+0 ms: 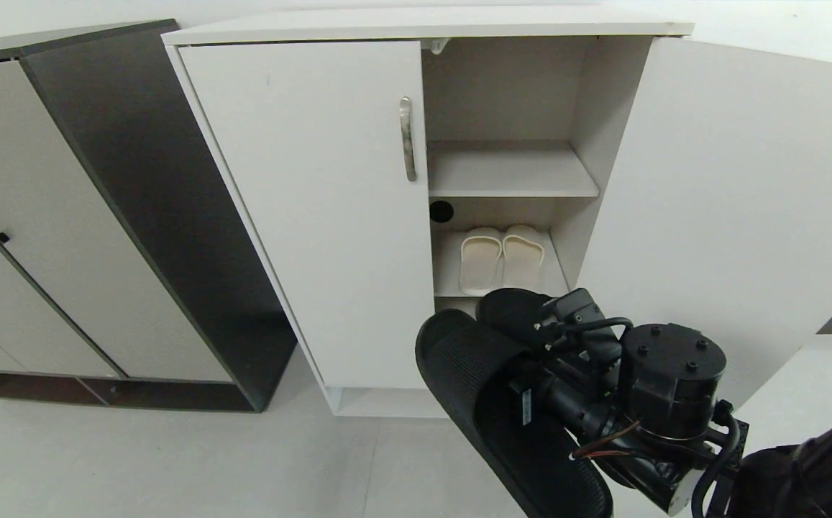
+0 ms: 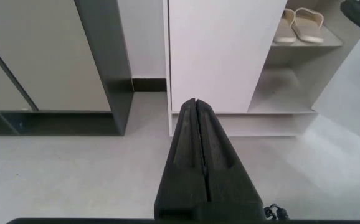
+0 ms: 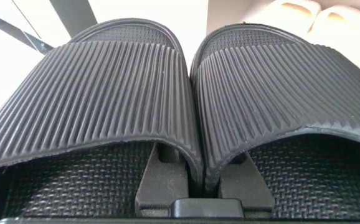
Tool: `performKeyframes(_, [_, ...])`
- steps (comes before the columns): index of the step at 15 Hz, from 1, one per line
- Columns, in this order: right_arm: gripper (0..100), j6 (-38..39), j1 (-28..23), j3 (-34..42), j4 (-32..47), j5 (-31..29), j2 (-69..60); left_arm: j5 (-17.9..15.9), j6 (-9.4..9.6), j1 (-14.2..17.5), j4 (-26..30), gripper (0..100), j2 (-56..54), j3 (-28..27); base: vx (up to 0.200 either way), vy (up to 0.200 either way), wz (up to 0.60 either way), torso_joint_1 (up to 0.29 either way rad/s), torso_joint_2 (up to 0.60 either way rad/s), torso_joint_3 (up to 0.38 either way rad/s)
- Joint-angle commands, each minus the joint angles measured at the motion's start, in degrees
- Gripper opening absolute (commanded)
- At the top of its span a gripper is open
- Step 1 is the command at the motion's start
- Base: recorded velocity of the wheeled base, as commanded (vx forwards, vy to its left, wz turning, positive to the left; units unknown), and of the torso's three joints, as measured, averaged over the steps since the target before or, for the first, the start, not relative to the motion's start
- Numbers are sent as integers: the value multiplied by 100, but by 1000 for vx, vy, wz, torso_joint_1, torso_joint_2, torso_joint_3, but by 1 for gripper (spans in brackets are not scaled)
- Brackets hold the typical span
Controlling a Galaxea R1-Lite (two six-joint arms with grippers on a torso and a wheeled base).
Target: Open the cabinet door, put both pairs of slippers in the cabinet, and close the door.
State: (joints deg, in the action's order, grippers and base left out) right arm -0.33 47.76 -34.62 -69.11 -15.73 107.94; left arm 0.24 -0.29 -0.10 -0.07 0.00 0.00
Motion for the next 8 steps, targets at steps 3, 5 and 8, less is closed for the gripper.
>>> performKeyframes(3, [0,-635,-30,52,-692,-62,623,11,-6,1,-1,0,0,0,0,0,0,1,20,12])
performKeyframes(5, [0,-925,-74,-18,-1263,-335,993,20,3,1,-1,0,0,0,0,0,0,0,0,0])
performKeyframes(8, [0,-820,-48,-932,-349,-1301,861,143,3,1,-1,0,0,0,0,0,0,0,0,0])
